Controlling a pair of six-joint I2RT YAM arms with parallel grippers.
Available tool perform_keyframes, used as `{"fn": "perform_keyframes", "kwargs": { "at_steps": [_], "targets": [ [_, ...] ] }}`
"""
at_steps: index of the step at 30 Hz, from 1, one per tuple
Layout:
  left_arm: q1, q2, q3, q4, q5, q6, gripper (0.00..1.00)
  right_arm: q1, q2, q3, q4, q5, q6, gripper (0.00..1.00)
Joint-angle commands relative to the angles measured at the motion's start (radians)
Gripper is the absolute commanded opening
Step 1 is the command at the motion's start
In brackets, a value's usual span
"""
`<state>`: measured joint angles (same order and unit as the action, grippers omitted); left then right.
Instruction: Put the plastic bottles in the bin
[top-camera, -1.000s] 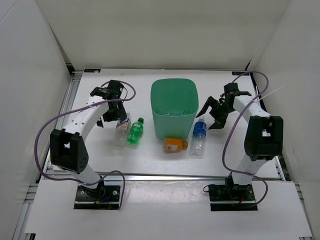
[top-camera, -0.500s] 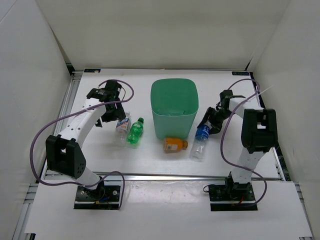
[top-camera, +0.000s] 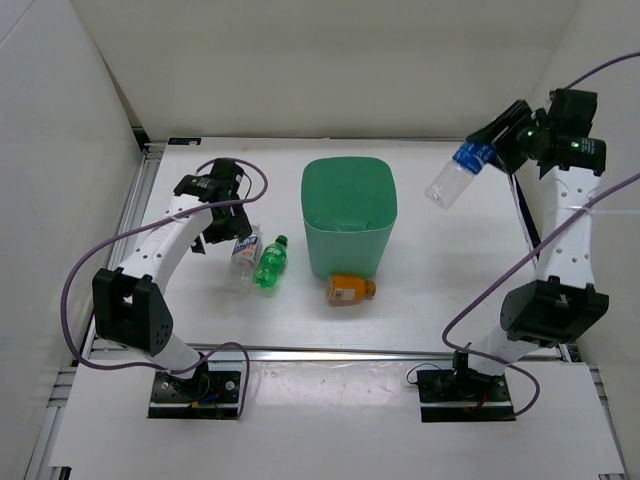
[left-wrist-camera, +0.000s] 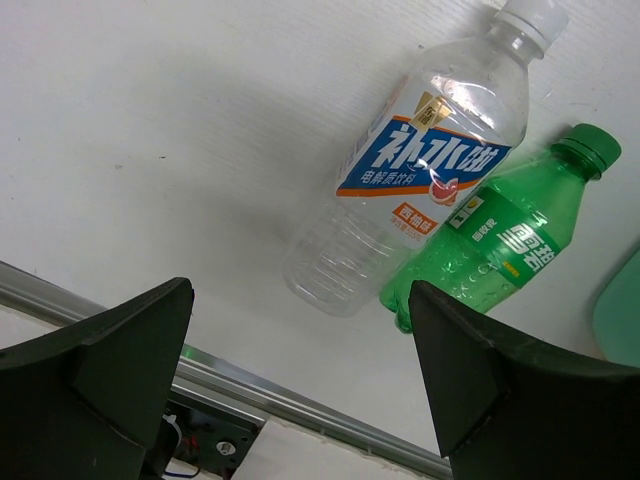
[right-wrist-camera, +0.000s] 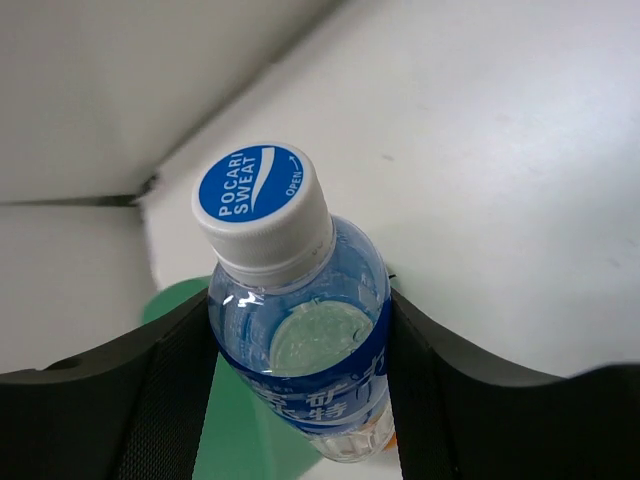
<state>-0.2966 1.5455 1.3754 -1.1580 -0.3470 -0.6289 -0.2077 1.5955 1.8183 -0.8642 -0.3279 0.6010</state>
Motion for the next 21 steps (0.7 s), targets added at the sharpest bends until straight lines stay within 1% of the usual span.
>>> {"fn": "perform_keyframes", "kwargs": {
  "at_steps": [1, 2, 3, 5, 6, 7, 8, 9, 11, 12, 14, 15, 16, 17, 18, 19, 21],
  "targets": [
    [-0.003, -0.002, 0.048, -0.002, 0.006, -0.008, 1.00, 0.048, -0.043, 0.107, 0.023, -0.154, 0.126, 0.43],
    [-0.003, 0.007, 0.048, -0.002, 0.006, -0.008, 1.00, 0.063, -0.043, 0.107, 0.083, -0.170, 0.141, 0.43],
    [-0.003, 0.007, 0.048, -0.002, 0.006, -0.008, 1.00, 0.082, -0.052, 0.133, 0.105, -0.171, 0.154, 0.43],
    [-0.003, 0.007, 0.057, -0.002, 0.006, -0.008, 1.00, 0.163, -0.052, 0.154, 0.148, -0.180, 0.154, 0.43],
    [-0.003, 0.007, 0.057, -0.002, 0.006, -0.008, 1.00, 0.195, -0.043, 0.167, 0.148, -0.171, 0.137, 0.45],
    [-0.003, 0.007, 0.057, 0.007, 0.006, -0.008, 1.00, 0.262, -0.029, 0.177, 0.148, -0.145, 0.119, 0.47],
    [-0.003, 0.016, 0.068, 0.007, 0.006, -0.008, 1.00, 0.295, -0.029, 0.177, 0.148, -0.135, 0.118, 0.48],
    [-0.003, 0.016, 0.068, 0.017, 0.006, 0.001, 1.00, 0.357, -0.017, 0.168, 0.148, -0.116, 0.105, 0.48],
    [-0.003, 0.028, 0.077, 0.026, 0.006, 0.012, 1.00, 0.436, -0.005, 0.159, 0.148, -0.070, 0.070, 0.56],
    [-0.003, 0.040, 0.077, 0.035, 0.006, 0.012, 1.00, 0.454, 0.021, 0.159, 0.148, -0.069, 0.057, 0.61],
    [-0.003, 0.053, 0.100, 0.035, 0.006, 0.021, 1.00, 0.487, 0.046, 0.216, 0.127, -0.047, 0.005, 0.85],
    [-0.003, 0.063, 0.100, 0.046, 0.006, 0.031, 1.00, 0.498, 0.072, 0.245, 0.070, -0.033, -0.010, 1.00],
    [-0.003, 0.064, 0.100, 0.046, 0.006, 0.031, 1.00, 0.508, 0.081, 0.275, 0.036, -0.013, -0.023, 1.00],
    [-0.003, 0.073, 0.100, 0.046, 0.006, 0.031, 1.00, 0.508, 0.081, 0.298, 0.010, 0.051, -0.023, 1.00],
    [-0.003, 0.073, 0.100, 0.070, 0.020, 0.055, 1.00, 0.499, 0.061, 0.299, 0.001, 0.068, -0.036, 1.00],
    [-0.003, 0.082, 0.100, 0.087, 0.055, 0.069, 1.00, 0.490, 0.046, 0.299, 0.014, 0.079, -0.037, 1.00],
    [-0.003, 0.082, 0.054, 0.124, 0.091, 0.098, 1.00, 0.450, -0.002, 0.267, 0.054, 0.079, -0.037, 1.00]
  ]
}}
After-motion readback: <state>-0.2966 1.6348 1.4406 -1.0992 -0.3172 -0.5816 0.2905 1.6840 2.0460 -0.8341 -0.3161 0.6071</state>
